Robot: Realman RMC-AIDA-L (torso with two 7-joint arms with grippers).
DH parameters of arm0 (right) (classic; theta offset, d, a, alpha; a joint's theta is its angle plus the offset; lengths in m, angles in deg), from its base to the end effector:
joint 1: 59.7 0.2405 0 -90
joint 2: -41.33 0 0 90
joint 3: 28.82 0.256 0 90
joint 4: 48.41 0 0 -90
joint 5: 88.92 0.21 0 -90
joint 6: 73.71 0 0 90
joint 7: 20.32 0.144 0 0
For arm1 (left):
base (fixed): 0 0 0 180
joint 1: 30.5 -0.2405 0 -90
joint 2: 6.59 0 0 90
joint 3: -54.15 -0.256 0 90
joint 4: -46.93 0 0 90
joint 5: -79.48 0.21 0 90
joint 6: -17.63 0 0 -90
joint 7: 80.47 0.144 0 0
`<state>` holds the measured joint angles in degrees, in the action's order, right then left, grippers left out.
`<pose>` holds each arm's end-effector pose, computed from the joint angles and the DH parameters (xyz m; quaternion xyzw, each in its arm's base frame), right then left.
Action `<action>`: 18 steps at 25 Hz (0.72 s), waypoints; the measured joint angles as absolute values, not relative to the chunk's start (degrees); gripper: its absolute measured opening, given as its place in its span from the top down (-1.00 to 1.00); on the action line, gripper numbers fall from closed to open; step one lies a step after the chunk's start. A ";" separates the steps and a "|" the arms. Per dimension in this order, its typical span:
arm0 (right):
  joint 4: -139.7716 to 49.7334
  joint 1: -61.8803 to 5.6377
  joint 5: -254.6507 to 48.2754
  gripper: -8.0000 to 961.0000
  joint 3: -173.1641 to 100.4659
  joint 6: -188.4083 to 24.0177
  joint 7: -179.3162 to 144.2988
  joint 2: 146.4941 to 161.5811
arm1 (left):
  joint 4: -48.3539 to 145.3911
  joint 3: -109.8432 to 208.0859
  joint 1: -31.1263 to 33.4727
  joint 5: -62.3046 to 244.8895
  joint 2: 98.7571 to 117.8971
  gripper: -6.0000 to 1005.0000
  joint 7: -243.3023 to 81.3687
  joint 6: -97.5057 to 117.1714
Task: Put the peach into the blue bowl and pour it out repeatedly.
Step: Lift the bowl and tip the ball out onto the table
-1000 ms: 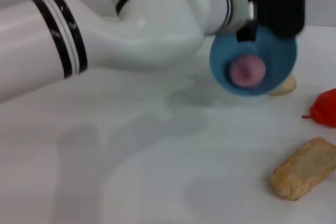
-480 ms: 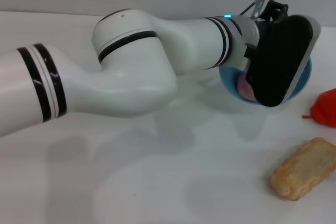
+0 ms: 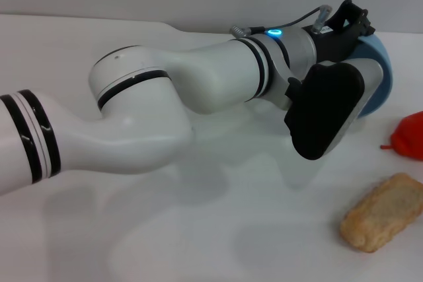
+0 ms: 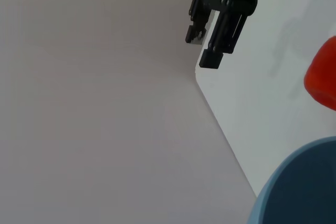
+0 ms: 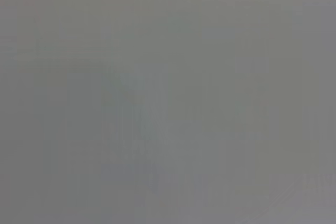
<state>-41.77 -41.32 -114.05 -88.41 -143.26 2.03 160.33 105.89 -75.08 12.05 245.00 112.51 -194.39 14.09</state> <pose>0.3776 0.2936 0.0217 -0.6602 0.2813 0.3043 0.6265 -0.0632 0.3701 -0.1428 -0.7820 0.5090 0.0687 0.3531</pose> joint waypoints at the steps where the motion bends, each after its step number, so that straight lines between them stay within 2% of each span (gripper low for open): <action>1: -41.77 -41.32 -114.05 -0.33 -88.41 -143.26 2.03 160.33 | 105.83 -75.06 12.00 245.00 112.50 0.99 -194.37 14.19; 18: -41.82 -40.74 -114.05 -0.33 -88.41 -143.14 2.01 160.42 | 101.23 -75.96 9.48 244.60 112.50 0.99 -187.88 26.95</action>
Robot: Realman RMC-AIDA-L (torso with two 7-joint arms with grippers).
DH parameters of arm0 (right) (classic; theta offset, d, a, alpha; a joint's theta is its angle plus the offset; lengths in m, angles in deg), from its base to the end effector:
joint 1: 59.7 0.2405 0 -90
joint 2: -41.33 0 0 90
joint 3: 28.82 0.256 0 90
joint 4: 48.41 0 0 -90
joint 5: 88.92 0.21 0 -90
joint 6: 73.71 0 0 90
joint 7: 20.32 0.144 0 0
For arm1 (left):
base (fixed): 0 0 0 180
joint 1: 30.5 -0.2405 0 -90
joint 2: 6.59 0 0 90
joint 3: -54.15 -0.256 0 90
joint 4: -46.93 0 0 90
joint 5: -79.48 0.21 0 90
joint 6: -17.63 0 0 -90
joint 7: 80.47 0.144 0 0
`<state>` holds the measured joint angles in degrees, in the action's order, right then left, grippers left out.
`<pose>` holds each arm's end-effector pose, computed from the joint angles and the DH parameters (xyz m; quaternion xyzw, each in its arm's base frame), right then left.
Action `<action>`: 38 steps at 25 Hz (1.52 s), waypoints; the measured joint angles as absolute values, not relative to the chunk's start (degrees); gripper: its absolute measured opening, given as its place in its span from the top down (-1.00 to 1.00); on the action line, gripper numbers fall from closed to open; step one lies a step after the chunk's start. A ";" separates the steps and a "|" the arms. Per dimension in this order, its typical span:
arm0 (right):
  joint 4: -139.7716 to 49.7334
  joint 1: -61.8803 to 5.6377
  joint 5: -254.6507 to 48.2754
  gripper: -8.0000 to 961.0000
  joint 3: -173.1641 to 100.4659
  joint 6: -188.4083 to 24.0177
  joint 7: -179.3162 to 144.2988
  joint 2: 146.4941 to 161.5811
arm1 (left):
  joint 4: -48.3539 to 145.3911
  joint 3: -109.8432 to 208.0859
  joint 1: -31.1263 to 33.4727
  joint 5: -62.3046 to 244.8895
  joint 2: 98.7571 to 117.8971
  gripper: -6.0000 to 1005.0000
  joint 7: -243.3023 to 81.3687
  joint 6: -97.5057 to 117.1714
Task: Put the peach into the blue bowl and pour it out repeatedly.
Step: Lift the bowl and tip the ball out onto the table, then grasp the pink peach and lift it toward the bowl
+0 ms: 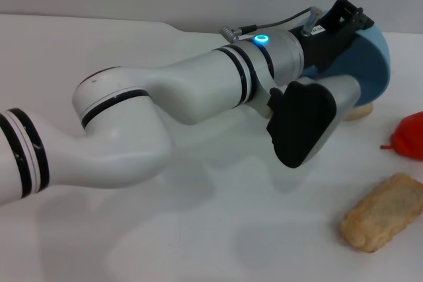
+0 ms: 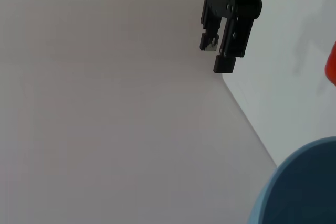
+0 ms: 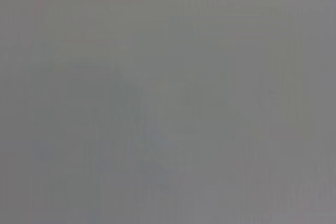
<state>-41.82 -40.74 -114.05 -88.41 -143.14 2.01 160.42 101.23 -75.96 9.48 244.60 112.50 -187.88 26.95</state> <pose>0.3746 0.2972 0.0207 -0.6616 0.2795 0.3068 0.6245 -0.0772 0.3683 -0.1393 -0.7392 0.5477 0.0463 0.3891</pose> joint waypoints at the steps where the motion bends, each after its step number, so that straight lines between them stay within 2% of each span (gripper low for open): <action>1: -41.83 -40.72 -114.05 -0.33 -88.41 -143.14 1.99 160.42 | 100.91 -76.07 9.39 244.63 112.50 0.99 -187.77 27.62; 8: -42.07 -40.65 -114.05 -0.33 -88.43 -142.88 2.51 160.42 | 99.77 -76.18 8.77 242.13 112.50 0.99 -188.70 30.40; 13: -42.05 -39.56 -118.72 -0.33 -89.88 -139.97 12.62 159.98 | 99.98 -72.96 9.76 224.30 112.52 0.99 -193.68 27.62; 19: -32.62 -41.10 -142.67 -0.33 -90.39 -138.89 41.41 157.59 | 93.28 -58.06 14.93 204.40 112.12 0.99 -202.89 13.63; 22: -22.53 -41.98 -161.77 -0.33 -89.99 -139.00 62.53 156.86 | 89.27 -50.15 16.48 201.50 111.99 0.99 -208.92 6.92; 28: -10.11 -41.48 -184.86 -0.33 -89.85 -141.15 87.15 157.06 | 88.71 -43.39 14.29 200.31 111.85 0.99 -220.68 -1.42; 32: -8.88 -37.72 -194.63 -0.33 -89.84 -143.33 98.43 156.88 | 89.15 -43.59 13.95 200.23 111.96 0.99 -224.68 -5.83; 38: -9.40 -34.00 -204.77 -0.32 -89.78 -142.33 105.07 157.42 | 89.88 -47.53 13.82 199.48 112.13 0.99 -227.41 -6.42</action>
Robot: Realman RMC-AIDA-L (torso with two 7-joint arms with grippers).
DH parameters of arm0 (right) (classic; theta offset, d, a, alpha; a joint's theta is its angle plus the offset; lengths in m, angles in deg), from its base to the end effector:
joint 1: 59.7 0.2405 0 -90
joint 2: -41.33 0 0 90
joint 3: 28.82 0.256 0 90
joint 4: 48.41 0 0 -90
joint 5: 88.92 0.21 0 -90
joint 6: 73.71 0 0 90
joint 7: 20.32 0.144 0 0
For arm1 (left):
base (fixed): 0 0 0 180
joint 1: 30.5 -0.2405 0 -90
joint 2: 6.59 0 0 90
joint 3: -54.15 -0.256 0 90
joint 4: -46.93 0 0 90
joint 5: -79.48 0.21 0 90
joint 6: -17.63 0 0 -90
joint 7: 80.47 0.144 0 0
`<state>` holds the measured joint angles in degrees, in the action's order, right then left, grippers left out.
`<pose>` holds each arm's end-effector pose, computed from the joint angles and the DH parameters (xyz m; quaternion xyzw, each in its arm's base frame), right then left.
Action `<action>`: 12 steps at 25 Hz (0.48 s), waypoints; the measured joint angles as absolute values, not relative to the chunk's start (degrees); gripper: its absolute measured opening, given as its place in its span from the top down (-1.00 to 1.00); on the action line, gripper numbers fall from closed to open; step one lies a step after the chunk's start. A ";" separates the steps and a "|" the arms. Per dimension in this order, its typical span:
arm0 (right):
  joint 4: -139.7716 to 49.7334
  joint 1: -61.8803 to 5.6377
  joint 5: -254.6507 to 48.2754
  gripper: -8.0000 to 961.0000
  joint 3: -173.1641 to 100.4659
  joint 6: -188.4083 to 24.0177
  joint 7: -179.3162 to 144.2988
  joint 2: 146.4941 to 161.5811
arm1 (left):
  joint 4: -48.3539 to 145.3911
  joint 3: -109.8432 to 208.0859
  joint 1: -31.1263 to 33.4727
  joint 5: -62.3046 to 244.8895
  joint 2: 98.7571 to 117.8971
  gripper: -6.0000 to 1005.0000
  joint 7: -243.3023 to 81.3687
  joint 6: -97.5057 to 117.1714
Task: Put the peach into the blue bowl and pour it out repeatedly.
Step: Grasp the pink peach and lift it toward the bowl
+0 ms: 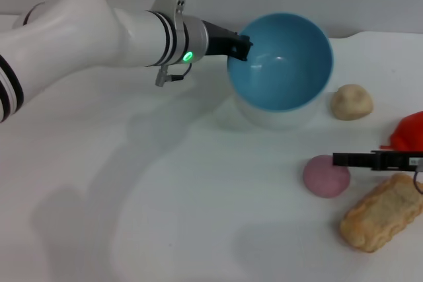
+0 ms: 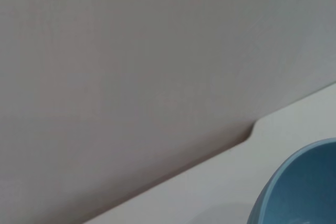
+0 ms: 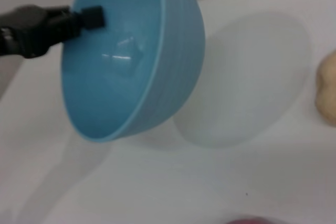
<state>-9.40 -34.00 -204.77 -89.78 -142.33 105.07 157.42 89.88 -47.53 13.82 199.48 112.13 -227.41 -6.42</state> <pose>0.3124 0.3316 -0.0205 -0.8104 0.5563 0.1100 0.1472 -0.1609 0.4318 -0.0934 -0.8848 -0.3235 -0.0739 0.3272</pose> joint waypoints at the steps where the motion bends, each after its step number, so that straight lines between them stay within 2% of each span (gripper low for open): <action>1: -10.01 -33.58 -205.10 -0.32 -89.86 -141.98 105.18 157.49 | 89.90 -47.67 13.79 199.38 112.13 0.99 -227.54 -6.44; 7: -12.56 -31.65 -205.56 -0.32 -90.52 -139.05 104.97 158.48 | 90.14 -50.96 13.46 196.78 112.22 0.99 -227.72 -5.05; 12: -13.99 -30.35 -207.61 -0.22 -90.68 -137.91 105.27 159.12 | 90.89 -51.87 13.29 196.08 112.18 0.99 -227.75 -5.68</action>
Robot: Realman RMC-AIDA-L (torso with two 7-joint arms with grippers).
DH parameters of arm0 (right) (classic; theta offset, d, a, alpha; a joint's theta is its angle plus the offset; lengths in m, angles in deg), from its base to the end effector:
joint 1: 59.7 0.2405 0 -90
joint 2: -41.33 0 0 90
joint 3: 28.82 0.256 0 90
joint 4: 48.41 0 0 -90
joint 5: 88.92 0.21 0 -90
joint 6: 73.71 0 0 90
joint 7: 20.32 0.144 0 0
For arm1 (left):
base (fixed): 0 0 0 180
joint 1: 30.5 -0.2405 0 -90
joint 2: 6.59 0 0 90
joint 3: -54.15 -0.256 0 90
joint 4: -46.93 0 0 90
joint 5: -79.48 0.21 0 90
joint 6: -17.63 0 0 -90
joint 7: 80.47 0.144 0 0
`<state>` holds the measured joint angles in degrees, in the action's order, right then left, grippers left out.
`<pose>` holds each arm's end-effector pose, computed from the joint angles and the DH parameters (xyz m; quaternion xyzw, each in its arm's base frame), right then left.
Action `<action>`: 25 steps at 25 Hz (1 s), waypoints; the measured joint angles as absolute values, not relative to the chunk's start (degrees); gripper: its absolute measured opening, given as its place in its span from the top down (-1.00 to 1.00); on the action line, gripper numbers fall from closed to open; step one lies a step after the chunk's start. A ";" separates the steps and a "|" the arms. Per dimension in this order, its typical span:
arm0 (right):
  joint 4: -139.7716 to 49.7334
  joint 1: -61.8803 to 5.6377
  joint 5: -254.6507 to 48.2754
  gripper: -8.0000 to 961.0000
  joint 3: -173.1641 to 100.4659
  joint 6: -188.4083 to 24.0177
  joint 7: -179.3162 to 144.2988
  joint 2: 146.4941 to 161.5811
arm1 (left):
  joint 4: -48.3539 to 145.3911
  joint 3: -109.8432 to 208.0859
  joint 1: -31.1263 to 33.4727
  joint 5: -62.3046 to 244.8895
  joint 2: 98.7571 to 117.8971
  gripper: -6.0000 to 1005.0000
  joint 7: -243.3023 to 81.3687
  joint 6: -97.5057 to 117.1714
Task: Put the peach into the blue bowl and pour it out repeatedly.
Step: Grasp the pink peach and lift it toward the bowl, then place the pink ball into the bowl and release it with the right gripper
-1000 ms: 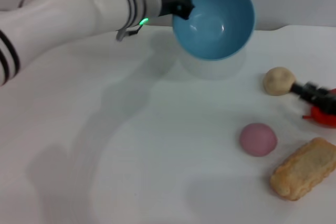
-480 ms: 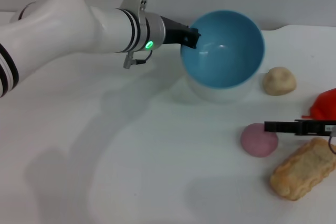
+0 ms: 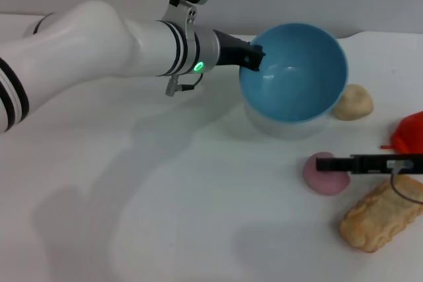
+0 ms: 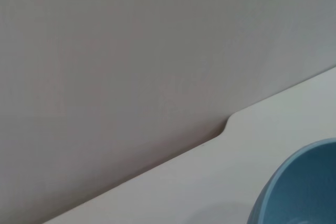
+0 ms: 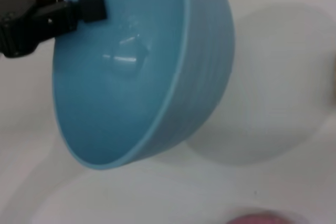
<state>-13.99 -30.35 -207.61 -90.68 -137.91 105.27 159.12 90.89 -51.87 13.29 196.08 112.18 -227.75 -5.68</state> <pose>0.3062 0.3377 -0.0460 -0.8137 0.5565 0.0836 0.1458 -0.1550 0.4210 -0.1058 -0.8916 -0.3232 -0.0791 0.3071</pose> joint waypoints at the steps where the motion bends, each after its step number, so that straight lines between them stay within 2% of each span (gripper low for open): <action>1: -14.47 -29.97 -208.22 -0.19 -90.69 -137.97 105.36 159.12 | 90.91 -51.93 13.22 195.98 112.18 0.99 -227.75 -5.79; 5: -15.22 -29.42 -209.46 -0.11 -90.48 -138.39 105.37 159.23 | 90.98 -52.65 12.83 194.91 112.14 0.99 -227.77 -6.47; 12: -8.28 -32.71 -208.73 0.04 -89.96 -141.24 105.20 159.85 | 90.99 -53.33 12.04 194.27 112.11 0.99 -227.77 -6.35; 17: -3.28 -33.36 -206.25 0.45 -89.92 -146.67 103.80 159.98 | 90.98 -53.38 11.71 194.20 112.13 0.99 -227.78 -6.28; 25: 9.44 -33.58 -197.38 0.79 -85.85 -159.73 100.75 159.59 | 90.83 -54.36 12.97 194.28 112.17 0.99 -227.78 -5.83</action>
<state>9.44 -33.58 -197.38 -85.85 -159.73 100.75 159.59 90.83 -54.36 12.97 194.28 112.17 -227.78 -5.83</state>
